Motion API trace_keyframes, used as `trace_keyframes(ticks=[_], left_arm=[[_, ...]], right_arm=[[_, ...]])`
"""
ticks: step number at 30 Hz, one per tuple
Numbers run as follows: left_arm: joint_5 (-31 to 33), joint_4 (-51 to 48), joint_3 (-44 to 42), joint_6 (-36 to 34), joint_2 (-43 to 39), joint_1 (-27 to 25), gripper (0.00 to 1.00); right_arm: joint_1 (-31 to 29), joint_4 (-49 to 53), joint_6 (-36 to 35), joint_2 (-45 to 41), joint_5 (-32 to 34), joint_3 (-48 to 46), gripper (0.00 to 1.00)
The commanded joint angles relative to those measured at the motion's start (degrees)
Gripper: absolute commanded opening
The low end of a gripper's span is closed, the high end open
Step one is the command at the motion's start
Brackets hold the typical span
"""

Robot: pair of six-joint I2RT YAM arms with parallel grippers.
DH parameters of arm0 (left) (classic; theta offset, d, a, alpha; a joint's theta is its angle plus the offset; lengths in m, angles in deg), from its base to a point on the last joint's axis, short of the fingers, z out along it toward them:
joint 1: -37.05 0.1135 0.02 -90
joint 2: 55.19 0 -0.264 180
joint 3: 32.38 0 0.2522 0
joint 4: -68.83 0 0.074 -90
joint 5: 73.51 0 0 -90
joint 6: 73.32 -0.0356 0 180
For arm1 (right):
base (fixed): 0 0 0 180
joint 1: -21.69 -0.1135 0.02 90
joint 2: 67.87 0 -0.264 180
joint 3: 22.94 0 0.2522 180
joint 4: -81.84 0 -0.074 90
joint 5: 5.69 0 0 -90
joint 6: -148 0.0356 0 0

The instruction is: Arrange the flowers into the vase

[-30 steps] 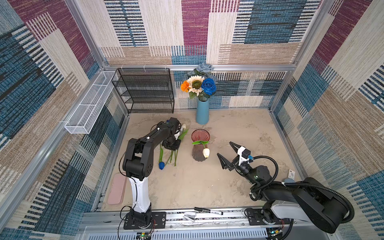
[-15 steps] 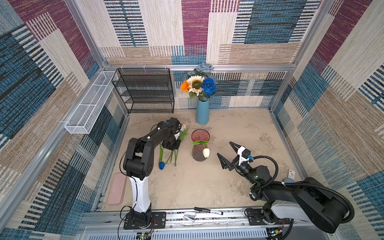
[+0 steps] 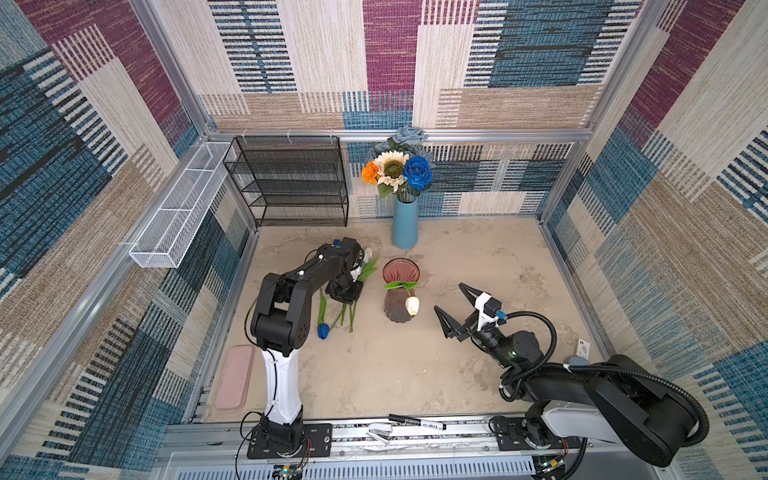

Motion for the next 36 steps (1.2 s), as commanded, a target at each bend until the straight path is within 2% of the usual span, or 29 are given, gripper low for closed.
trace_keyframes(ticks=[1,5,14,20,22,23,24,26,28,29,31,32,36], left_arm=[[1.0,-0.5,0.6,-0.8,0.7,0.0,0.17],[1.3,-0.6,0.7,-0.5,-0.1,0.0,0.10],[0.7,-2.3,1.1,1.8,-6.0,0.0,0.10],[0.2,-2.3,-0.9,4.9,-10.4,0.1,0.15],[-0.6,-2.1,-1.4,5.3,-10.8,0.2,0.23],[-0.7,-1.9,-1.6,5.4,-10.8,0.2,0.23],[-0.5,-1.6,-1.9,5.4,-10.6,0.2,0.22],[-0.5,-1.3,-2.2,5.4,-10.2,0.3,0.07],[-0.5,-0.6,-2.7,5.5,-9.8,0.4,0.06],[-0.6,-0.3,-2.6,5.5,-9.6,0.6,0.07],[-1.9,-0.4,-2.6,5.0,-9.0,0.6,0.19],[-3.6,-0.3,-2.7,4.1,-8.8,0.5,0.21],[-6.2,-1.1,-3.7,2.3,-8.3,0.1,0.23]], right_arm=[[0.0,-1.4,0.5,-0.1,0.5,0.4,1.00],[0.0,-1.4,0.6,0.0,0.5,0.4,1.00],[0.0,-1.5,0.7,0.1,0.4,0.4,1.00],[-0.1,-1.5,0.7,0.1,0.3,0.4,1.00],[-0.1,-1.5,0.8,0.2,0.2,0.4,1.00],[0.0,-1.5,0.8,0.2,0.1,0.4,1.00],[0.0,-1.5,0.9,0.2,0.1,0.4,1.00],[0.0,-1.5,0.9,0.0,0.0,0.4,1.00],[-0.1,-1.5,0.7,-0.2,0.1,0.4,1.00],[-0.1,-1.4,0.7,-0.2,0.2,0.4,1.00],[-0.1,-1.4,0.7,-0.2,0.2,0.4,0.99],[0.0,-1.3,0.7,-0.2,0.1,0.4,1.00],[0.0,-1.3,0.7,-0.1,0.1,0.5,1.00]])
